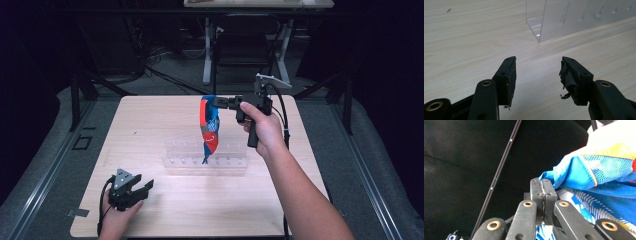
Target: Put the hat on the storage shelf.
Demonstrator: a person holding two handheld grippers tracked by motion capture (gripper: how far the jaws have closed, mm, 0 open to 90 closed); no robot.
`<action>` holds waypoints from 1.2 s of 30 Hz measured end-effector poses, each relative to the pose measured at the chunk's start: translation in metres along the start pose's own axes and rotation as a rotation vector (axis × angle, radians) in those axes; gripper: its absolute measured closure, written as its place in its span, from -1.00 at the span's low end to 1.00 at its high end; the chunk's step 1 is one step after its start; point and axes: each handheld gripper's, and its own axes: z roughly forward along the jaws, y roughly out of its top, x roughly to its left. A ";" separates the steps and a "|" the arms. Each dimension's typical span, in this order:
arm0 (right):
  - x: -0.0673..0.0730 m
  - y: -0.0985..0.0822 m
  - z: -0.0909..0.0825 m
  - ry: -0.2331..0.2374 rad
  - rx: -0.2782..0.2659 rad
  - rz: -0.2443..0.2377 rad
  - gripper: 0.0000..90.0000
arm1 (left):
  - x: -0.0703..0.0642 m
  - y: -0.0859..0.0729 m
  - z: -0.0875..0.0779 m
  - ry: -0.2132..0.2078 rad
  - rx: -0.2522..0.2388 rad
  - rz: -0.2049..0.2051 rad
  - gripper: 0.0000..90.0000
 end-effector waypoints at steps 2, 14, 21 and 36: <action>-0.003 0.000 0.000 -0.001 0.000 0.004 1.00 | -0.004 0.002 0.000 -0.007 -0.008 0.010 0.04; -0.015 -0.002 0.002 -0.001 -0.010 0.025 1.00 | -0.046 0.032 0.004 -0.082 -0.060 0.141 0.12; -0.016 -0.004 0.008 -0.021 -0.012 0.014 1.00 | -0.069 0.055 0.016 -0.123 -0.085 0.165 0.20; -0.028 -0.008 0.013 -0.073 -0.015 0.007 1.00 | -0.096 0.079 0.031 -0.174 -0.110 0.185 0.30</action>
